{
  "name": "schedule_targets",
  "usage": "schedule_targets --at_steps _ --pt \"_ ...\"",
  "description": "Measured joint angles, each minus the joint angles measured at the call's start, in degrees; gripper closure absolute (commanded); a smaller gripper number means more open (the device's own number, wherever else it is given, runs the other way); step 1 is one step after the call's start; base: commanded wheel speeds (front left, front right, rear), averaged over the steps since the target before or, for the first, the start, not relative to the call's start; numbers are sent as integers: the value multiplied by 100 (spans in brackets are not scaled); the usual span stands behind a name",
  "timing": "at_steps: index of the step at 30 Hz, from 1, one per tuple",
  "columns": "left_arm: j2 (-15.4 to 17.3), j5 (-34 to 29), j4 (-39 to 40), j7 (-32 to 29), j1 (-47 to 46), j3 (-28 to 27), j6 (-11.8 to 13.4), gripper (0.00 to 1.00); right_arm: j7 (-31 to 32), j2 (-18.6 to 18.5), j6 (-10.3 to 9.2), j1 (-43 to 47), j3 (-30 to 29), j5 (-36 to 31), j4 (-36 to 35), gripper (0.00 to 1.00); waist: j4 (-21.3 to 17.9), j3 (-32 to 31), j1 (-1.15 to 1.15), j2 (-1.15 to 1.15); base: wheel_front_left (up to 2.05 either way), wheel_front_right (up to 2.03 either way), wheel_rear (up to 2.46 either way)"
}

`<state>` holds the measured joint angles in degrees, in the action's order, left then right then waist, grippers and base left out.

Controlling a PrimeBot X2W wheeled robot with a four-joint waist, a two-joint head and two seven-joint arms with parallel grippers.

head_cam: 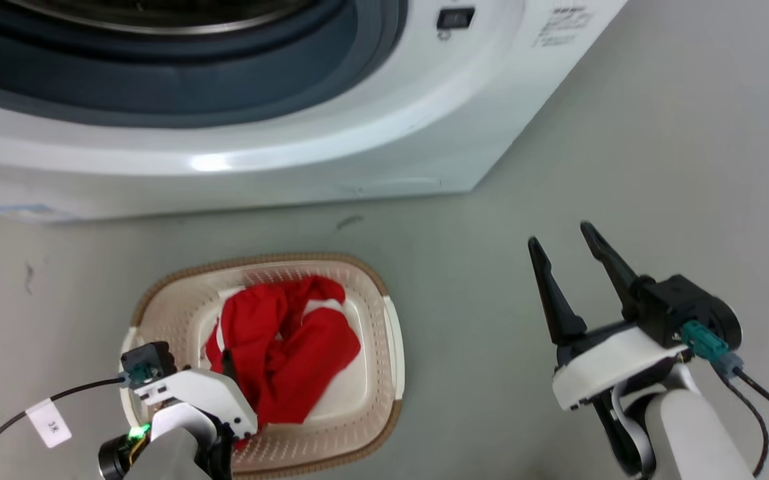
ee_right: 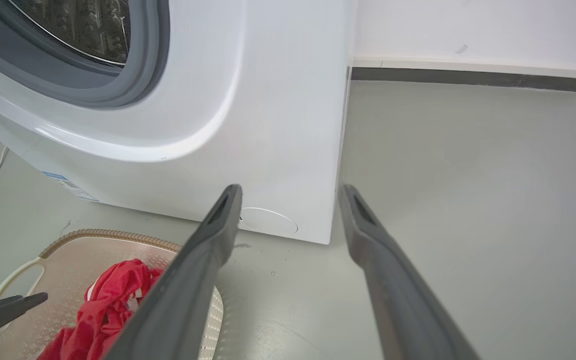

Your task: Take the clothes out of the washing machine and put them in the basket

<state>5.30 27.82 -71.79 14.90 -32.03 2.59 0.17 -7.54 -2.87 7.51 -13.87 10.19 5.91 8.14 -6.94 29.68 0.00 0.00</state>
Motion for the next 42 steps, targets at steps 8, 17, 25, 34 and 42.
schedule_targets --at_steps 8,17,25,34,42 --pt "93 -378 1505 1 659 -224 -38 0 110 -1 0 446 -160 -2 46 0 72 -1017 0 0 0 0 0" --pt "-27 -1122 3468 9 1320 -559 -108 0 118 -1 0 690 -265 1 -127 0 151 -1851 -1 0 0 0 0" --pt "-114 -1750 5064 16 1794 -606 -110 0 159 0 0 929 -337 -27 -215 0 220 -2313 -1 0 0 0 0" --pt "-97 -2172 5972 16 2551 -509 -43 0 212 -1 0 1218 -318 -45 -209 0 219 -2765 -2 0 0 0 0" --pt "-98 -2260 6233 16 3085 -337 -44 0 312 -1 -1 1422 -390 -101 -305 0 298 -3017 -2 0 0 0 0"
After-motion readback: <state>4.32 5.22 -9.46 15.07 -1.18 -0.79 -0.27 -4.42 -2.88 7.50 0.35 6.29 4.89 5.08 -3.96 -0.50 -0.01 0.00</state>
